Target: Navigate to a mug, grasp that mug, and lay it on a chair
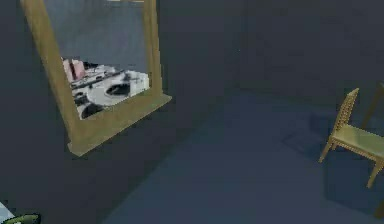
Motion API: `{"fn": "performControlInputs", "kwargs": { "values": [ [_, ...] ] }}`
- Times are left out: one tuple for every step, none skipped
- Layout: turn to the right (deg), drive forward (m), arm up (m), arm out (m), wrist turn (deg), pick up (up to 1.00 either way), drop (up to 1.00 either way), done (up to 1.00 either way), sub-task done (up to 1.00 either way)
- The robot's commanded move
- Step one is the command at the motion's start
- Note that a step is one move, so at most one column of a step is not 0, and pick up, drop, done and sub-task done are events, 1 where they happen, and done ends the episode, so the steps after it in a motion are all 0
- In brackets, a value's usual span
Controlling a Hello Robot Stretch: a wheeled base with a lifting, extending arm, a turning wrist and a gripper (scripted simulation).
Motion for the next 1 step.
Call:
{"fn": "performControlInputs", "kwargs": {
  "values": [
    [30.0, 0.0, 0.0, 0.0, 0.0, 0.0, 0.0, 0.0, 0.0]
  ]
}}
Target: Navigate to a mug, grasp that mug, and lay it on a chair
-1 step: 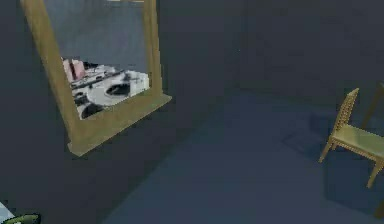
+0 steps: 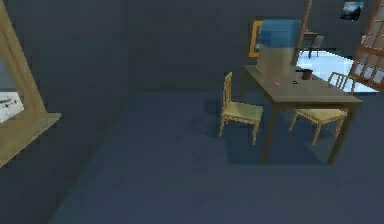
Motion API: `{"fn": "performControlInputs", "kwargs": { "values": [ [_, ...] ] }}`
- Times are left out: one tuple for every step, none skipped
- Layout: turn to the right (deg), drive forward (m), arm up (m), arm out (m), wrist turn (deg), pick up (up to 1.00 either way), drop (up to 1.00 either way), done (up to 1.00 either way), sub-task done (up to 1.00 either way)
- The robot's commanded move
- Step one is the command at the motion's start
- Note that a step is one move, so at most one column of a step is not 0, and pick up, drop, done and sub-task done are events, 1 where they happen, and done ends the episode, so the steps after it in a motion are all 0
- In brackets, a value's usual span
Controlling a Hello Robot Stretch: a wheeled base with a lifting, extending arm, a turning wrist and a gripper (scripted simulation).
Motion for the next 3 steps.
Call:
{"fn": "performControlInputs", "kwargs": {
  "values": [
    [0.0, 0.05, 0.0, 0.0, 0.0, 0.0, 0.0, 0.0, 0.0],
    [45.0, 0.0, 0.0, 0.0, 0.0, 0.0, 0.0, 0.0, 0.0],
    [12.0, 0.0, 0.0, 0.0, 0.0, 0.0, 0.0, 0.0, 0.0]
  ]
}}
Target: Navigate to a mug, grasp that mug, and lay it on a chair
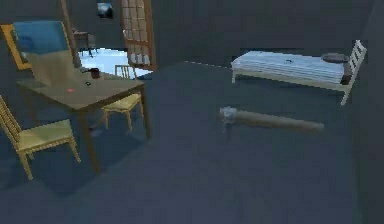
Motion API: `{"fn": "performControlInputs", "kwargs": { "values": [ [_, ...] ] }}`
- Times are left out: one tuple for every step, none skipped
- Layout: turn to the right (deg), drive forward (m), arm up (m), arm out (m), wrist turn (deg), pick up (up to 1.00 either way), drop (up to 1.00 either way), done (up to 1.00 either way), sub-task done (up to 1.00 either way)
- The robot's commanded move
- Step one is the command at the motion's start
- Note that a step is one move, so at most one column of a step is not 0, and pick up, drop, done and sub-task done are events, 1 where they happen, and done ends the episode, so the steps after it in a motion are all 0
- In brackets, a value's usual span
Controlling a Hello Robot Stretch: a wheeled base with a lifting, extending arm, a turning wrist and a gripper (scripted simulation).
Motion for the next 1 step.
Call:
{"fn": "performControlInputs", "kwargs": {
  "values": [
    [0.0, 1.0, 0.0, 0.0, 0.0, 0.0, 0.0, 0.0, 0.0]
  ]
}}
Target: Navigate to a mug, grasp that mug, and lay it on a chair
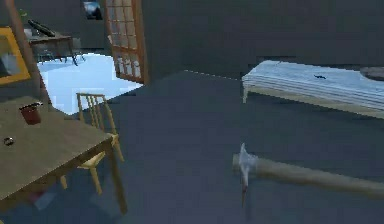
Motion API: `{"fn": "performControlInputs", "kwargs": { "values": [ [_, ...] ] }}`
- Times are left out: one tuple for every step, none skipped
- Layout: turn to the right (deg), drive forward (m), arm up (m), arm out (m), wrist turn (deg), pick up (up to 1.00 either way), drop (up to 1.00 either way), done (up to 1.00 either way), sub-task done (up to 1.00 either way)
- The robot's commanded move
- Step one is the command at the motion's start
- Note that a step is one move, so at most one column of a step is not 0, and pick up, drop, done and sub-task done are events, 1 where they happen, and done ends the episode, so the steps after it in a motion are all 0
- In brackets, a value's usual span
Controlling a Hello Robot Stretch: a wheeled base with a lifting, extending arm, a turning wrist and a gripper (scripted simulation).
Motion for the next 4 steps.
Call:
{"fn": "performControlInputs", "kwargs": {
  "values": [
    [3.0, 0.0, 0.0, 0.0, 0.0, 0.0, 0.0, 0.0, 0.0],
    [0.0, 0.9, 0.0, 0.0, 0.0, 0.0, 0.0, 0.0, 0.0],
    [-6.0, 0.0, 0.0, 0.0, 0.0, 0.0, 0.0, 0.0, 0.0],
    [0.0, 0.55, 0.0, 0.0, 0.0, 0.0, 0.0, 0.0, 0.0]
  ]
}}
